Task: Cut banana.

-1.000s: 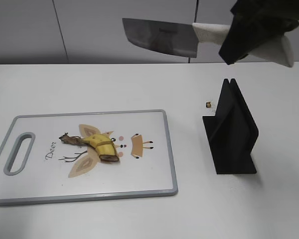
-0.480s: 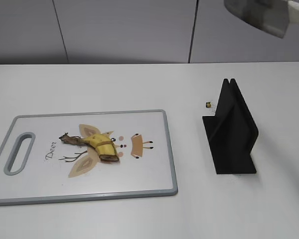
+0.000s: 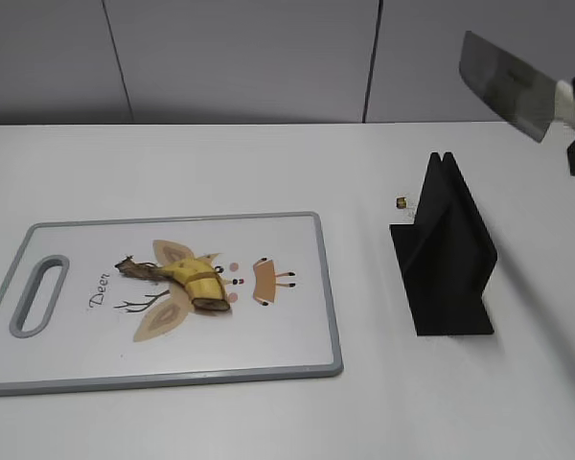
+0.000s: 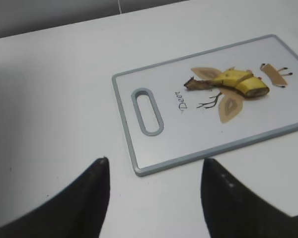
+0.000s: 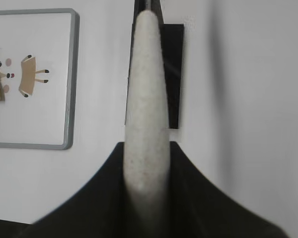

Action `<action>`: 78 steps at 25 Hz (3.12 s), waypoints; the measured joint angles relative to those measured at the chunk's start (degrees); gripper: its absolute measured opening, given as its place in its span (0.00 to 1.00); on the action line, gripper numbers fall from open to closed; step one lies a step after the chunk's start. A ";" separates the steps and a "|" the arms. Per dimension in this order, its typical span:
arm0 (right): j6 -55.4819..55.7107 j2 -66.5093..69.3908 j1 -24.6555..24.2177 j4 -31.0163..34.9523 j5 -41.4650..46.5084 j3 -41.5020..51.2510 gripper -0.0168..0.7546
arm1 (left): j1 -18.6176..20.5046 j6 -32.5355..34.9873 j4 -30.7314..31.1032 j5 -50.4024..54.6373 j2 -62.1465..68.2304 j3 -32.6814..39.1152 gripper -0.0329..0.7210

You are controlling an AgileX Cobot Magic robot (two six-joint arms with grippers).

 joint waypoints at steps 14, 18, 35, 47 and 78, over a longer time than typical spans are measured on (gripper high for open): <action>0.31 8.54 0.00 1.73 -9.66 5.17 0.23 | 0.00 -0.07 0.00 0.01 -0.52 0.01 0.77; 0.25 11.22 0.00 1.73 -11.31 5.17 0.23 | 0.00 -0.07 0.00 0.01 -0.52 0.01 0.75; 0.08 19.11 0.00 3.04 -11.26 5.00 0.23 | 0.00 -0.07 0.00 0.01 -0.52 0.01 0.74; -5.33 19.23 0.00 5.16 -4.38 3.96 0.69 | 0.00 -0.07 0.00 0.01 -0.52 0.01 0.74; -30.21 -27.94 0.00 11.73 5.59 18.31 0.75 | 0.00 -6.39 0.31 -0.39 -0.52 0.01 0.74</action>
